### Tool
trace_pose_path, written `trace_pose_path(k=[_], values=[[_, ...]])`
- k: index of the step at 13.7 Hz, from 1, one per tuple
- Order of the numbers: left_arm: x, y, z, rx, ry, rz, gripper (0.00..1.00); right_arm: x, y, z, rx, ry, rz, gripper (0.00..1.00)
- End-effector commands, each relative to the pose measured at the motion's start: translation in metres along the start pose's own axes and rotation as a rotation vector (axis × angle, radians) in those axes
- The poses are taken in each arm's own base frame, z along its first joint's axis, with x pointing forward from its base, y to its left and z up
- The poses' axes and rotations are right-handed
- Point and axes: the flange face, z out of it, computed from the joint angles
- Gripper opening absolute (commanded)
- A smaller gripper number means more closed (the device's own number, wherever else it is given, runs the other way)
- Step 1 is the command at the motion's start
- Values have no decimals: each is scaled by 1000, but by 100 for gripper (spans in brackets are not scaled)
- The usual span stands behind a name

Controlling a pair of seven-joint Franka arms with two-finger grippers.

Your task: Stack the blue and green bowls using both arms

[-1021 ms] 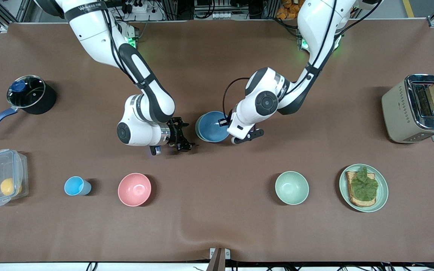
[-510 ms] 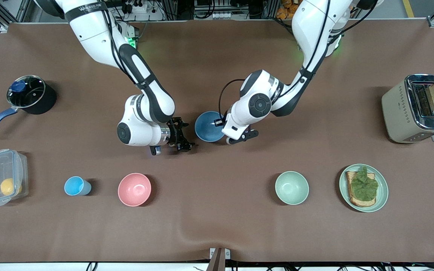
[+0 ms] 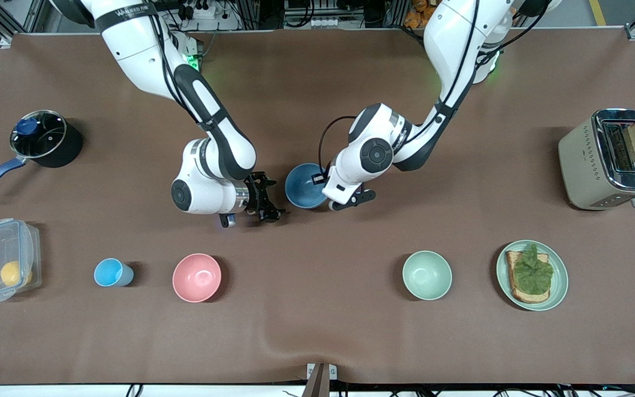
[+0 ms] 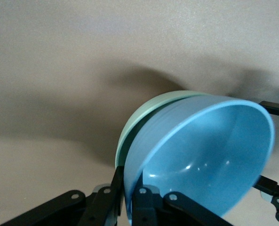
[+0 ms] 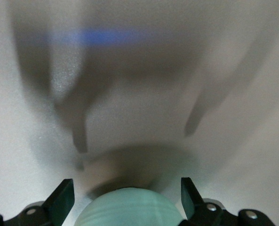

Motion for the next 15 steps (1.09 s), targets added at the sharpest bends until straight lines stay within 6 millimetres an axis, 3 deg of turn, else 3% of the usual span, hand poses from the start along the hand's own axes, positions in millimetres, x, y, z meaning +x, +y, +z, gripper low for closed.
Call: trace_pose_path(k=[1, 4, 7, 10, 12, 15], values=[[-5, 14, -5, -23, 9, 3, 100, 5, 1, 3, 5, -22, 2, 100], [-7, 18, -22, -27, 12, 8, 100, 4, 1, 4, 12, -17, 1, 100], [-5, 17, -51, -10, 1, 12, 100, 4, 3, -1, 0, -20, -11, 100], [13, 5, -88, 43, 78, 40, 100, 6, 5, -16, -39, -9, -57, 100], [35, -16, -125, 77, 126, 28, 100, 12, 9, -33, -96, 22, -93, 100], [71, -59, -189, 125, 209, -7, 100, 36, 16, -73, -182, 25, -144, 100]])
